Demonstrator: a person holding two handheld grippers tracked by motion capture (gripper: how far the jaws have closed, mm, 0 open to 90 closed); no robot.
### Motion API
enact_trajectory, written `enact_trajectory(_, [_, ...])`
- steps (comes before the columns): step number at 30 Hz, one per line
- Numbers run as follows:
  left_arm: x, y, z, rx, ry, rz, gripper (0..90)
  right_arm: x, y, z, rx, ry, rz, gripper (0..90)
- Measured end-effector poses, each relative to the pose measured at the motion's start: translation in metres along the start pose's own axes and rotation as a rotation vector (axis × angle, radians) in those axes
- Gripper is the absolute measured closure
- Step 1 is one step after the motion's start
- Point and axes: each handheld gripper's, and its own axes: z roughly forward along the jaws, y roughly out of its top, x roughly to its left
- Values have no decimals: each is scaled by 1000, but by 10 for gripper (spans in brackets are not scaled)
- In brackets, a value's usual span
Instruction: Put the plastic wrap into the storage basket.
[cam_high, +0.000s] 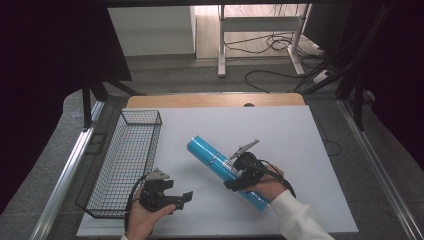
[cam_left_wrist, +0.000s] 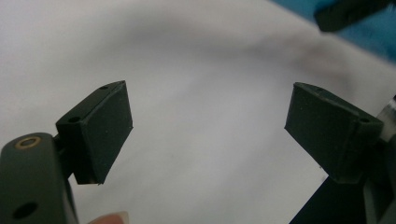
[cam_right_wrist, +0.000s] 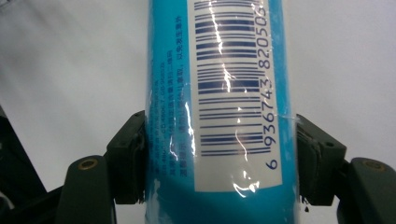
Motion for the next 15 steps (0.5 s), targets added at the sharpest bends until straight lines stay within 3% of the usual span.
enact_trajectory(6, [-1, 16, 8, -43, -72, -100, 129, 1, -6, 0, -17, 8, 6, 322])
enact_trajectory(15, [-3, 40, 25, -94, -177, -272, 91, -1, -13, -3, -54, -30, 38, 323])
